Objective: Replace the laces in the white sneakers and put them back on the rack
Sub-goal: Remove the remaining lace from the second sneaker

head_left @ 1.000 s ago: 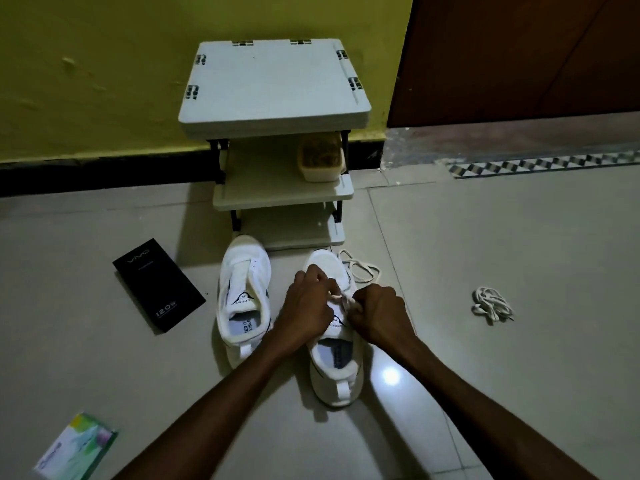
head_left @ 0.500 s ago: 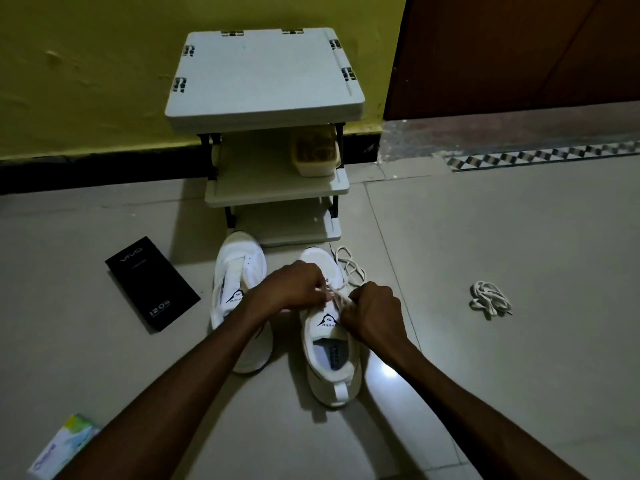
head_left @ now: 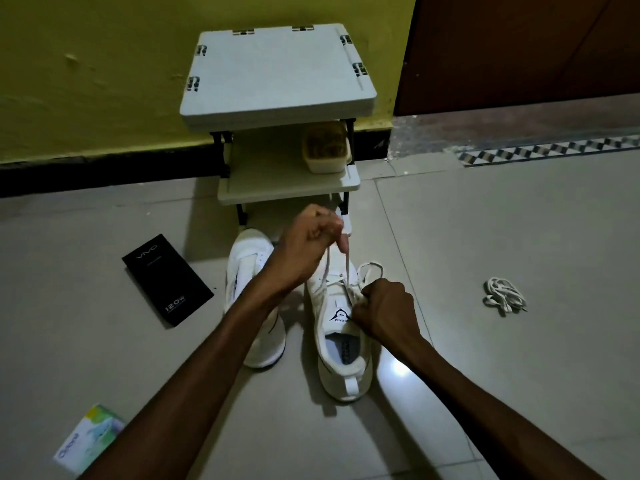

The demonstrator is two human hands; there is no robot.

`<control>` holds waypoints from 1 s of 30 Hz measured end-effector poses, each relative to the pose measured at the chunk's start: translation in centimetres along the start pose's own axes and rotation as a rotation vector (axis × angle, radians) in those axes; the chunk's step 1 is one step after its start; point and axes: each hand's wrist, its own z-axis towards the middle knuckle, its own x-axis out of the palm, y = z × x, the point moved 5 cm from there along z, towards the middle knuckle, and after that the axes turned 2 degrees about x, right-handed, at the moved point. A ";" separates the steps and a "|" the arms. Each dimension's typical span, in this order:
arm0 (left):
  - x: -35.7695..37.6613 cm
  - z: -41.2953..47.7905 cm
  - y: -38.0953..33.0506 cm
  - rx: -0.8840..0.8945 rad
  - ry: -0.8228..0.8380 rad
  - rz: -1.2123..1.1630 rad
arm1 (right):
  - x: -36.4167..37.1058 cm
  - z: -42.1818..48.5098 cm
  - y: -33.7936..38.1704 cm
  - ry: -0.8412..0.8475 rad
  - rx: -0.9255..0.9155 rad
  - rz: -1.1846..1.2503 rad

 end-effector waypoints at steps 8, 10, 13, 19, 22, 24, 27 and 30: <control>1.8 0.1 3.9 -0.157 0.094 0.138 | 0.2 0.0 -0.1 -0.018 0.003 -0.006; 3.2 0.0 5.8 -0.176 0.257 0.614 | 0.1 -0.1 0.1 -0.022 -0.004 -0.026; 4.8 -0.6 7.1 -0.199 0.270 0.782 | 0.1 -0.1 0.1 -0.036 -0.006 -0.044; 0.8 0.4 4.3 -0.256 -0.287 -0.374 | -0.2 -0.2 -0.1 -0.019 -0.003 -0.010; 0.4 0.1 3.9 -0.388 -0.325 -1.081 | -0.2 -0.4 0.0 -0.020 -0.002 -0.012; 0.9 -0.2 4.5 -0.447 -0.227 -0.903 | 0.0 -0.4 0.1 -0.011 0.000 -0.024; 1.5 -0.1 6.4 -0.371 -0.038 -0.087 | 0.1 -0.2 0.1 -0.009 0.001 -0.018; 2.8 -0.2 7.5 -0.219 0.200 0.491 | 0.0 -0.3 0.1 -0.001 -0.003 -0.005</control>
